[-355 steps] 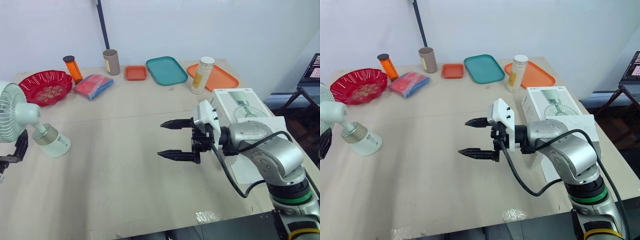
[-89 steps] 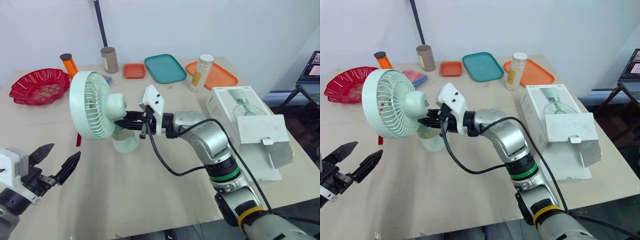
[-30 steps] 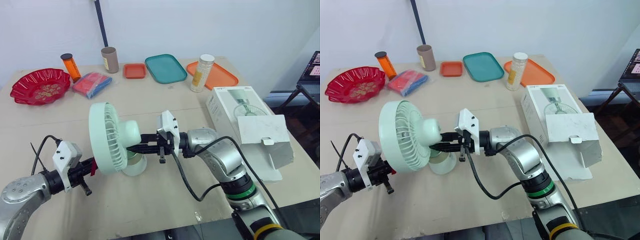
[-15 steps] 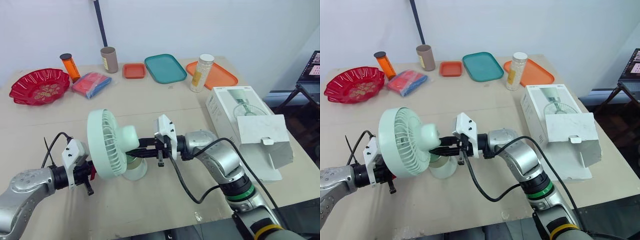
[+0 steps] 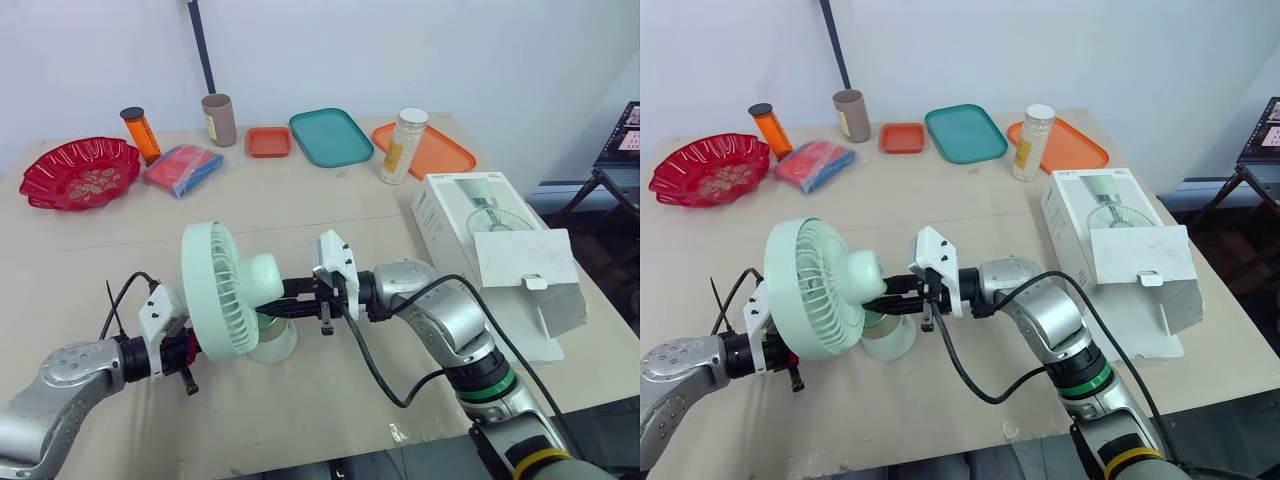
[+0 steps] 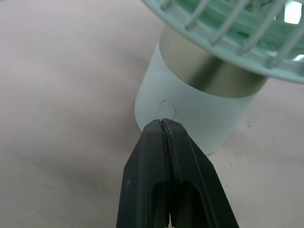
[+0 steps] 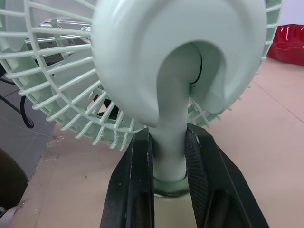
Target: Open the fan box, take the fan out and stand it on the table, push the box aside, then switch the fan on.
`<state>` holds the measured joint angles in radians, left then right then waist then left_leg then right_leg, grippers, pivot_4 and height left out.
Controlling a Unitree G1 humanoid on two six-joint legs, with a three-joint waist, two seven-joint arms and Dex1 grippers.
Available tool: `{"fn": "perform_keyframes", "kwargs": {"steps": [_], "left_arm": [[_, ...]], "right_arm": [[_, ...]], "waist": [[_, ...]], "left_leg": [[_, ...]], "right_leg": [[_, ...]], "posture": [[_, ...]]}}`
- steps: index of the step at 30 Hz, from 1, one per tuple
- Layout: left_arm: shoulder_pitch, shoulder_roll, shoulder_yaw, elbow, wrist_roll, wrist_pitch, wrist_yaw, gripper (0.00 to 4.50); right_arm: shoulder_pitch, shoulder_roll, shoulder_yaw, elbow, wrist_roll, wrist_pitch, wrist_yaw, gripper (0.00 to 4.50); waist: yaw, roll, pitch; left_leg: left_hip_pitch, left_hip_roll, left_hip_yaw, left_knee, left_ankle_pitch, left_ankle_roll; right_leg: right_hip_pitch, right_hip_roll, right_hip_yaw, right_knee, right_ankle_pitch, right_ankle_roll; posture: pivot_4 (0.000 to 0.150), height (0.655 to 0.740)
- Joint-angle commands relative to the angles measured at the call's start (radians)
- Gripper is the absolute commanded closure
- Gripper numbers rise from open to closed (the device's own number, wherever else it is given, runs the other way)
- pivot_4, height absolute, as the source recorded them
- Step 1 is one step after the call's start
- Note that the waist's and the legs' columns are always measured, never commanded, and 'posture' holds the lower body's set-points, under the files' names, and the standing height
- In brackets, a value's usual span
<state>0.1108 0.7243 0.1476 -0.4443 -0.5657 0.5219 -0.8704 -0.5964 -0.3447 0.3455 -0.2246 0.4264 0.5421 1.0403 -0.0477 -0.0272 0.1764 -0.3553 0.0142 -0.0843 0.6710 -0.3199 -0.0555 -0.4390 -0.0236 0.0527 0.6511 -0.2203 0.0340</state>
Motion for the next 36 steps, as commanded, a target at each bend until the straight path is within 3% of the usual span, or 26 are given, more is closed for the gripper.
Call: {"fn": "perform_keyframes", "kwargs": {"steps": [1, 36], "left_arm": [[-0.015, -0.007, -0.009, -0.012, 0.007, -0.014, 0.005, 4.42], [-0.003, -0.055, -0.039, -0.041, 0.007, 0.001, 0.053, 4.42]], "right_arm": [[-0.013, 0.006, -0.024, -0.066, 0.038, 0.000, 0.003, 4.16], [-0.009, -0.011, -0.020, -0.085, 0.044, 0.021, -0.016, 4.16]], "waist": [[0.000, 0.000, 0.000], [0.000, 0.000, 0.000]], "left_leg": [[0.000, 0.000, 0.000, 0.000, 0.000, 0.000], [0.000, 0.000, 0.000, 0.000, 0.000, 0.000]], "right_leg": [[0.000, 0.000, 0.000, 0.000, 0.000, 0.000], [0.000, 0.000, 0.000, 0.000, 0.000, 0.000]], "posture": [[0.150, 0.7400], [0.150, 0.7400]]}}
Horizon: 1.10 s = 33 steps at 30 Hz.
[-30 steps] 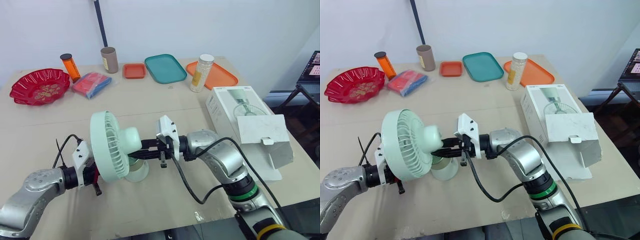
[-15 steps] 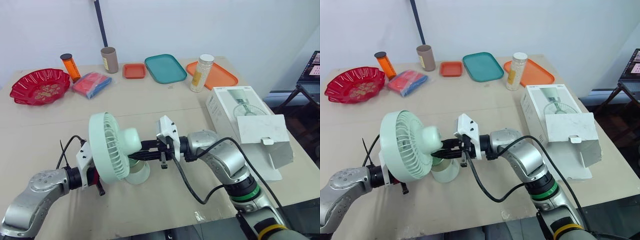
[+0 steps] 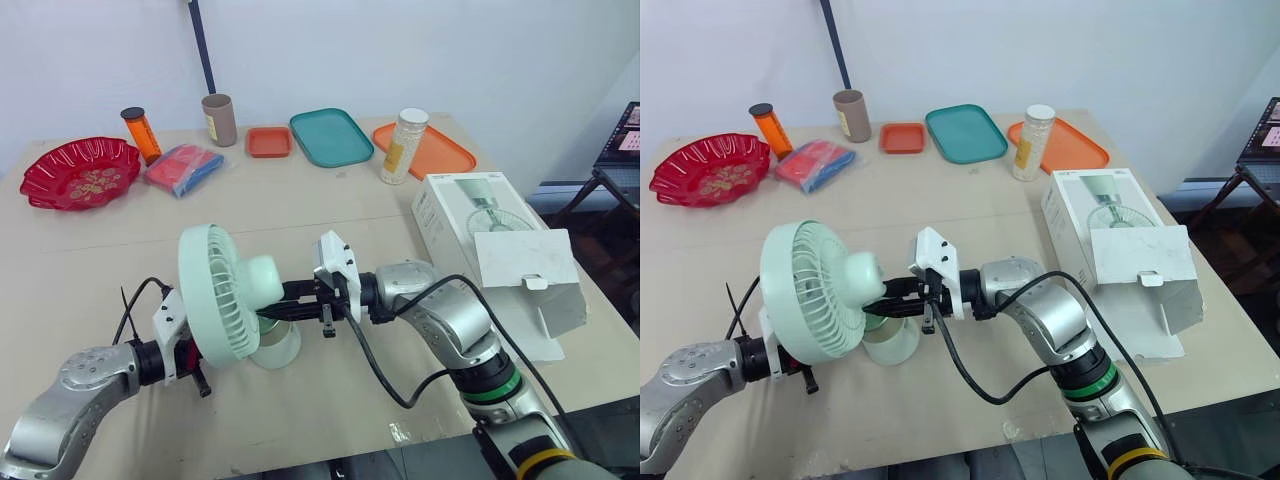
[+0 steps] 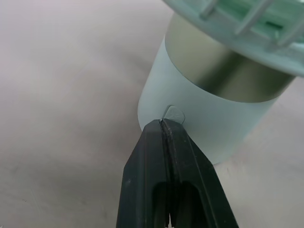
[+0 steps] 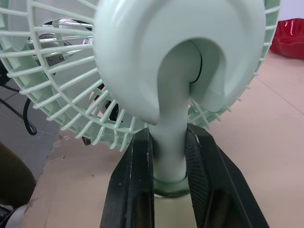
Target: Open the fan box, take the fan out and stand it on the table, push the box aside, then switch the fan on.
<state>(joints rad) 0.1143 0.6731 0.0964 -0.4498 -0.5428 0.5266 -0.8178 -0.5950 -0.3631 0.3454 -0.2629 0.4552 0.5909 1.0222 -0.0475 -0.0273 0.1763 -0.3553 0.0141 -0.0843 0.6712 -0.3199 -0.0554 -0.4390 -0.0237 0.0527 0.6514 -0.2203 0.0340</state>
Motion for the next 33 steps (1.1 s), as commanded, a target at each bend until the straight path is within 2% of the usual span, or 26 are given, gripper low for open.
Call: {"fn": "perform_keyframes", "kwargs": {"steps": [1, 24, 33], "left_arm": [[-0.008, -0.004, 0.012, -0.033, -0.016, -0.004, 0.001, 4.42], [0.019, -0.008, 0.027, -0.089, -0.087, 0.039, 0.017, 4.42], [0.015, -0.012, 0.009, -0.089, -0.075, 0.044, 0.025, 4.42]], "right_arm": [[-0.010, 0.007, -0.019, -0.045, 0.014, -0.029, 0.003, 4.16], [-0.006, 0.009, -0.009, -0.043, -0.002, -0.034, -0.002, 4.16], [-0.005, 0.013, -0.010, -0.045, -0.002, -0.029, -0.011, 4.16]], "waist": [[0.000, 0.000, 0.000], [0.000, 0.000, 0.000], [0.000, 0.000, 0.000]], "left_leg": [[0.000, 0.000, 0.000, 0.000, 0.000, 0.000], [0.000, 0.000, 0.000, 0.000, 0.000, 0.000], [0.000, 0.000, 0.000, 0.000, 0.000, 0.000]], "right_leg": [[0.000, 0.000, 0.000, 0.000, 0.000, 0.000], [0.000, 0.000, 0.000, 0.000, 0.000, 0.000], [0.000, 0.000, 0.000, 0.000, 0.000, 0.000]], "posture": [[0.150, 0.7400], [0.150, 0.7400], [0.150, 0.7400]]}}
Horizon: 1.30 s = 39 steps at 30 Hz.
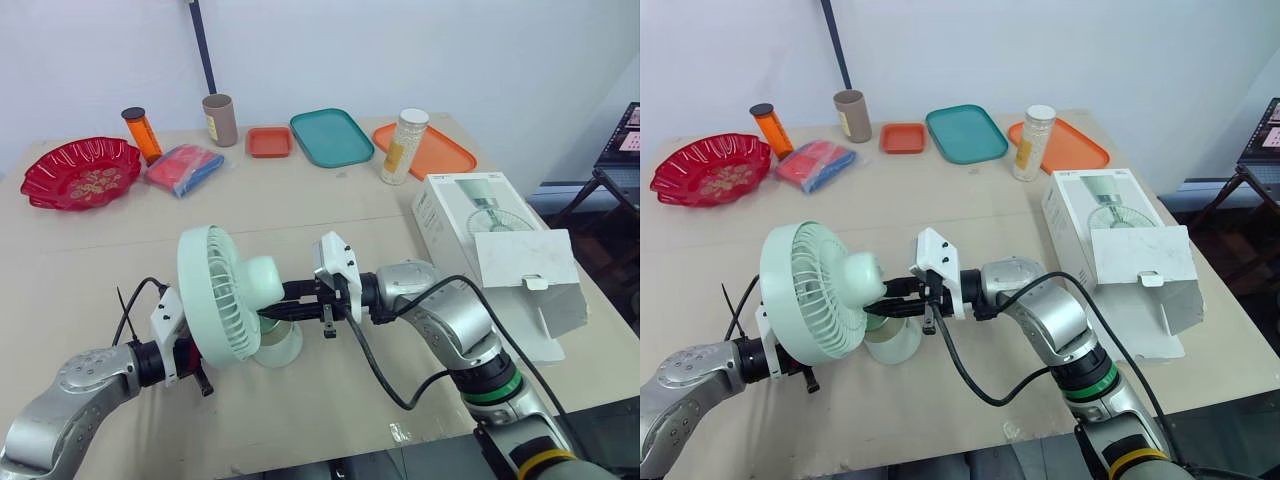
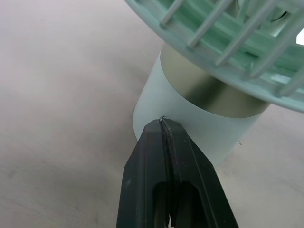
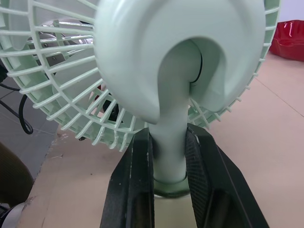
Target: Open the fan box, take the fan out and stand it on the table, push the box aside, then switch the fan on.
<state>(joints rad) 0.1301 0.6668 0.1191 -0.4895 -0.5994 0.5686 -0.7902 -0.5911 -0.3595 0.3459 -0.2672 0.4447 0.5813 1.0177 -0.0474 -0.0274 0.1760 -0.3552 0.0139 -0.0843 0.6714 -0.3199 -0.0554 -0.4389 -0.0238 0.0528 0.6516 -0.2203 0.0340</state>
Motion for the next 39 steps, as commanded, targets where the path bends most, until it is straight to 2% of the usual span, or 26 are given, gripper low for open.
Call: {"fn": "perform_keyframes", "kwargs": {"steps": [1, 31, 39], "left_arm": [[-0.001, -0.005, -0.016, -0.050, -0.017, 0.002, -0.004, 4.42], [-0.003, -0.017, 0.001, -0.048, -0.008, -0.008, 0.019, 4.42], [0.038, 0.001, 0.138, -0.082, -0.095, 0.052, 0.059, 4.42]], "right_arm": [[-0.008, 0.009, -0.011, -0.041, 0.008, -0.020, -0.006, 4.16], [-0.006, 0.013, -0.005, -0.045, 0.010, -0.026, -0.009, 4.16], [-0.005, 0.015, -0.009, -0.042, 0.007, -0.040, -0.010, 4.16]], "waist": [[0.000, 0.000, 0.000], [0.000, 0.000, 0.000], [-0.001, 0.000, 0.000]], "left_leg": [[0.000, 0.000, 0.000, 0.000, 0.000, 0.000], [0.000, 0.000, 0.000, 0.000, 0.000, 0.000], [0.000, 0.000, 0.000, 0.000, 0.000, 0.000]], "right_leg": [[0.000, 0.000, 0.000, 0.000, 0.000, 0.000], [0.000, 0.000, 0.000, 0.000, 0.000, 0.000], [0.000, 0.000, 0.000, 0.000, 0.000, 0.000]], "posture": [[0.150, 0.7400], [0.150, 0.7400], [0.150, 0.7400]]}}
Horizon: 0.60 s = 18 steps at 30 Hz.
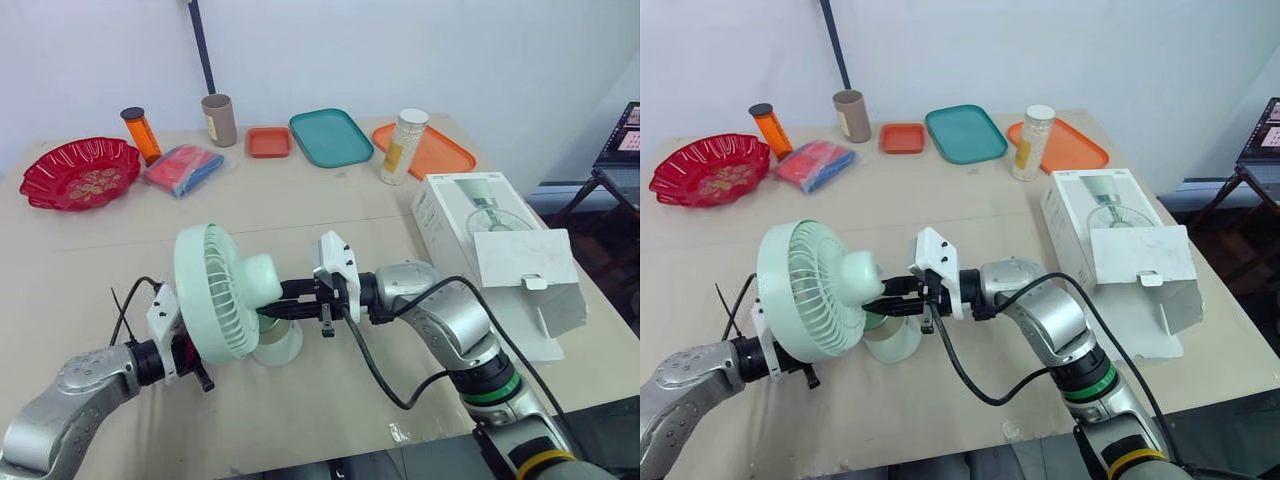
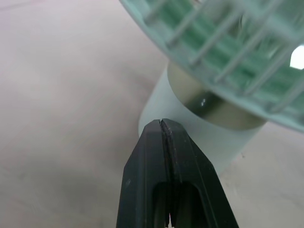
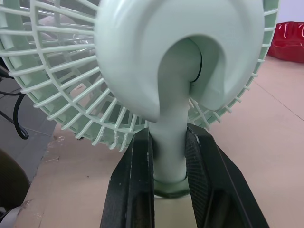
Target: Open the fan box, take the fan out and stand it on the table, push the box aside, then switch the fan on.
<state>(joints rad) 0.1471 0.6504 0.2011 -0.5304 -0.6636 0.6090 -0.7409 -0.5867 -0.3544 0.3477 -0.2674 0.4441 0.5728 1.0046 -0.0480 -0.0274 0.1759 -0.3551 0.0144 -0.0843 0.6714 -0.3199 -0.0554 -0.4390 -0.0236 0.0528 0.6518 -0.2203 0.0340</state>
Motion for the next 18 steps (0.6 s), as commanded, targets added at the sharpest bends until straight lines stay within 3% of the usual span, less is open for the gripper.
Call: {"fn": "perform_keyframes", "kwargs": {"steps": [1, 18], "left_arm": [[0.030, 0.021, 0.072, -0.045, -0.038, 0.018, 0.012, 4.42], [0.195, 0.048, 0.258, -0.090, -0.057, 0.015, 0.033, 4.42]], "right_arm": [[-0.010, 0.011, -0.011, -0.038, 0.006, -0.036, 0.003, 4.16], [-0.040, 0.070, -0.068, 0.066, -0.042, -0.172, -0.052, 4.16]], "waist": [[0.000, 0.000, 0.000], [0.000, 0.000, 0.000]], "left_leg": [[0.000, 0.000, 0.000, 0.000, 0.000, 0.000], [0.000, 0.000, 0.000, 0.000, 0.000, 0.000]], "right_leg": [[0.000, 0.000, 0.000, 0.000, 0.000, 0.000], [0.000, 0.000, 0.000, 0.000, 0.000, 0.000]], "posture": [[0.150, 0.7400], [0.150, 0.7400]]}}
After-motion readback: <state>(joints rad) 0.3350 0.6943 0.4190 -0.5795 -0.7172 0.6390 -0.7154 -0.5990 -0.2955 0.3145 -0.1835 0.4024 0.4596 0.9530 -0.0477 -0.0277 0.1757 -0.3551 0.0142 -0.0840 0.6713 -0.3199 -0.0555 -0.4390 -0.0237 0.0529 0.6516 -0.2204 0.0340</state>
